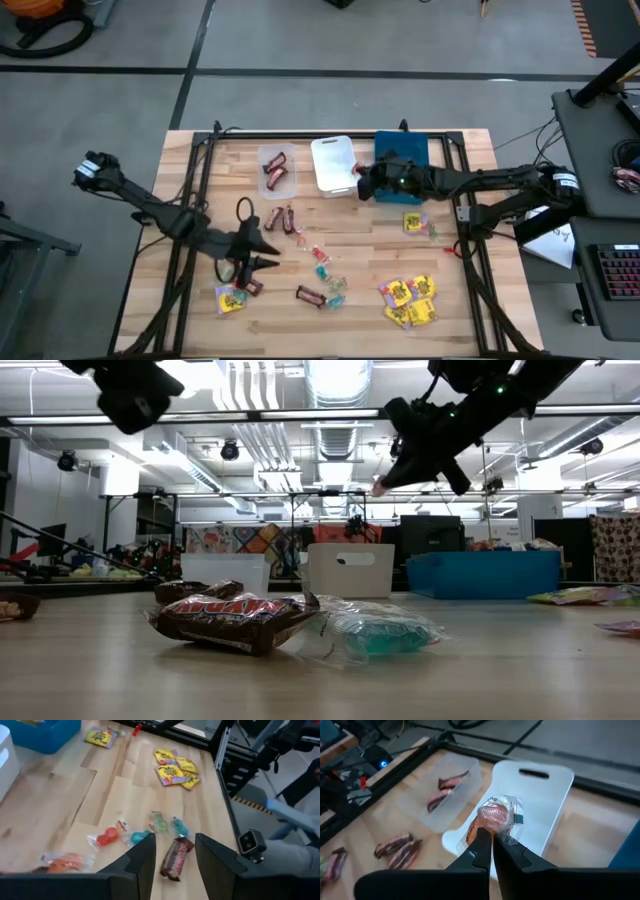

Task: Sort candy
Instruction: Put the middle right orange jelly candy into the white bin

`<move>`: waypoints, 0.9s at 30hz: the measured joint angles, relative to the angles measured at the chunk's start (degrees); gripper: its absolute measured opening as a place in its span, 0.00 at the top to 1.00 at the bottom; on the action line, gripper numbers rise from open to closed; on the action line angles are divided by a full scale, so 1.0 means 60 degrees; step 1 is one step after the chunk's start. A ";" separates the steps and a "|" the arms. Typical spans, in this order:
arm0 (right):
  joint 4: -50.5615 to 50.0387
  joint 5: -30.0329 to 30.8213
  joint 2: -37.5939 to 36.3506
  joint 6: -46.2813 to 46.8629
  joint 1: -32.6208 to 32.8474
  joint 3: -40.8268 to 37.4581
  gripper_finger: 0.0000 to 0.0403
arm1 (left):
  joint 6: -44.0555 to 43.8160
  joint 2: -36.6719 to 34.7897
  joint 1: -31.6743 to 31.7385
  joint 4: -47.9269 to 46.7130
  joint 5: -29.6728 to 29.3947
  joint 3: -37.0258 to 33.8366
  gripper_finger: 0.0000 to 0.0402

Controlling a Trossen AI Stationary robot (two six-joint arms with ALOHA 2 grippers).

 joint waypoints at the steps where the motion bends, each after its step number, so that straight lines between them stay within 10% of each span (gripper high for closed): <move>1: 0.0102 0.0000 0.0000 -0.0091 -0.0066 0.0000 0.98 | -0.0217 0.0000 -0.0175 -0.0012 -0.0112 0.0000 0.70; 14: 0.2538 -0.0419 0.1197 -0.1291 -0.0206 0.0118 0.98 | -0.1294 0.0000 -0.1705 -0.0932 -0.0681 0.0000 0.70; 27: 0.0395 0.0323 0.3441 -0.2001 -0.0589 0.2469 0.97 | -0.2472 0.0022 -0.1857 -0.3976 -0.0203 0.0000 0.63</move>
